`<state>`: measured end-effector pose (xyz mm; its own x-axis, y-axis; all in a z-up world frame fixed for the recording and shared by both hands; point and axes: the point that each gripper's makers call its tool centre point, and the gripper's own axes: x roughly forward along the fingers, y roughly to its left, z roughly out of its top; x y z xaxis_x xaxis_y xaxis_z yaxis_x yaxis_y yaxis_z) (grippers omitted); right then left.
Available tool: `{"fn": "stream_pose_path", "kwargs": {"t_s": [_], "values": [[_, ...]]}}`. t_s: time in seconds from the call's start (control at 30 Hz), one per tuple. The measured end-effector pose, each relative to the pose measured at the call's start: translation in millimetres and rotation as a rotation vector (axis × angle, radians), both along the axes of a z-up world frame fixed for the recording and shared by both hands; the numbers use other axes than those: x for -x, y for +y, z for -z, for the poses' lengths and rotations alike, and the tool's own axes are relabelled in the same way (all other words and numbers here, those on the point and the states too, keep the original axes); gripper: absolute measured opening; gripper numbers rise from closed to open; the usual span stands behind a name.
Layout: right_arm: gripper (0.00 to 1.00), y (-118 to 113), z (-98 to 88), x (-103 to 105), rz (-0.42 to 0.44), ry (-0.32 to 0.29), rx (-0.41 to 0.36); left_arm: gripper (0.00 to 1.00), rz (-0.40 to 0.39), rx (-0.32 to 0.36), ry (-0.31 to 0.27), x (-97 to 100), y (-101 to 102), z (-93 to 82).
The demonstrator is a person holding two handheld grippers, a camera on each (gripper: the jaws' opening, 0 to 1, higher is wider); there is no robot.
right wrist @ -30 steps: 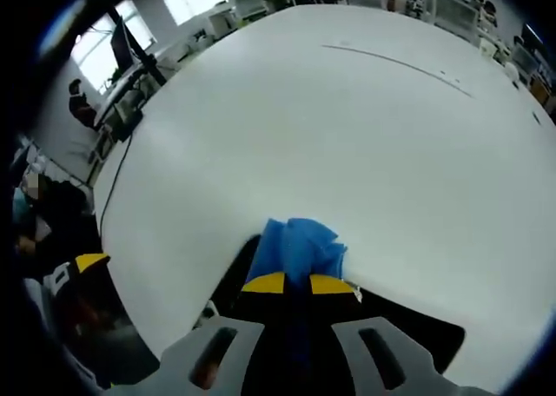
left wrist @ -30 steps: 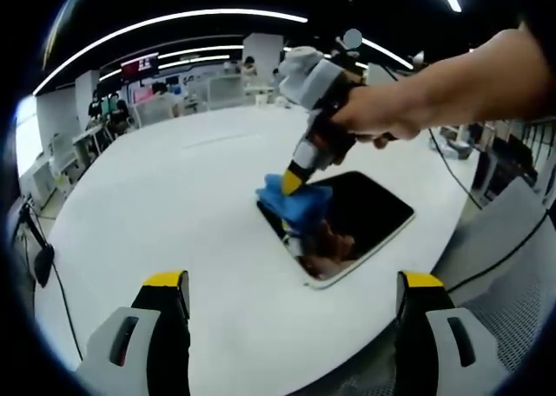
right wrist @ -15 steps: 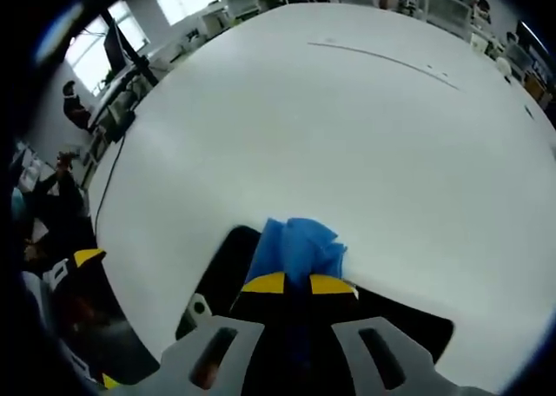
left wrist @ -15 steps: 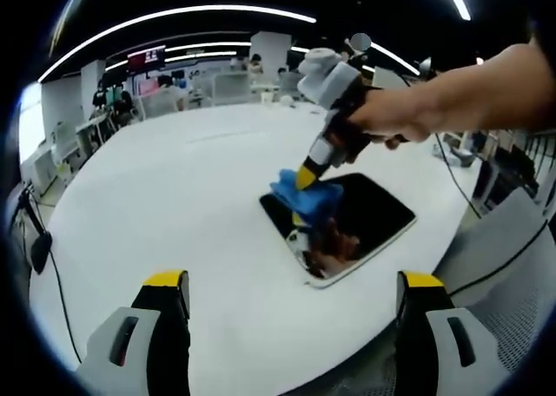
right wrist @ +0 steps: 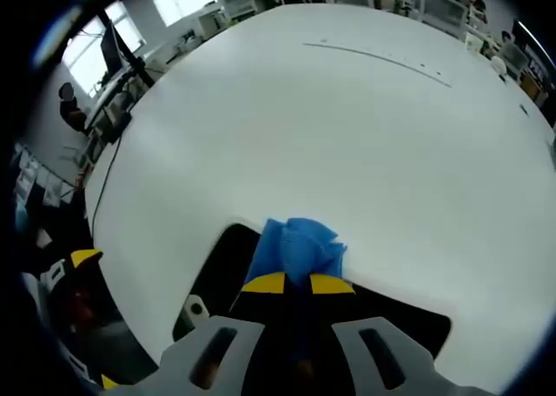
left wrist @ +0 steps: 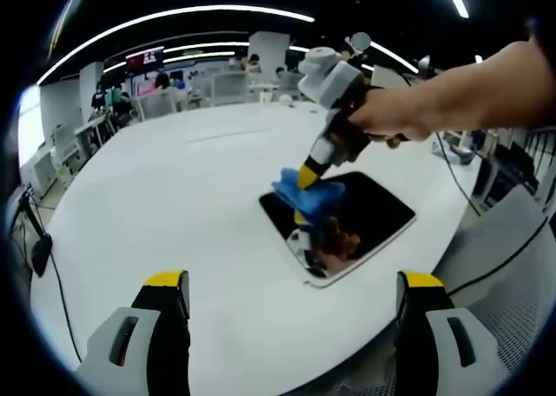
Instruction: Wipe the mirror surface with the cleaning cloth until all visible marks leave the cleaned area.
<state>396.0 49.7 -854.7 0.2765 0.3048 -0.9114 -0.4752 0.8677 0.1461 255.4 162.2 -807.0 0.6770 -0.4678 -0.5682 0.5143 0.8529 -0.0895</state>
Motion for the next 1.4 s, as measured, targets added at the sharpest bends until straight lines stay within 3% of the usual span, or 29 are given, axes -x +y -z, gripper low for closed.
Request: {"fn": "stream_pose_path", "kwargs": {"t_s": [0.2,0.53,1.4], "values": [[0.02,0.1,1.9,2.1,-0.001,-0.002,0.006,1.00,-0.020,0.041,0.027,0.7,0.6,2.1],[0.02,0.6,-1.0,14.5,-0.007,-0.003,0.010,1.00,-0.019,0.047,0.029,0.1,0.0,3.0],[0.02,5.9,-0.1,43.9,-0.017,0.000,0.007,1.00,0.000,0.022,0.008,0.4,-1.3,0.5]]}}
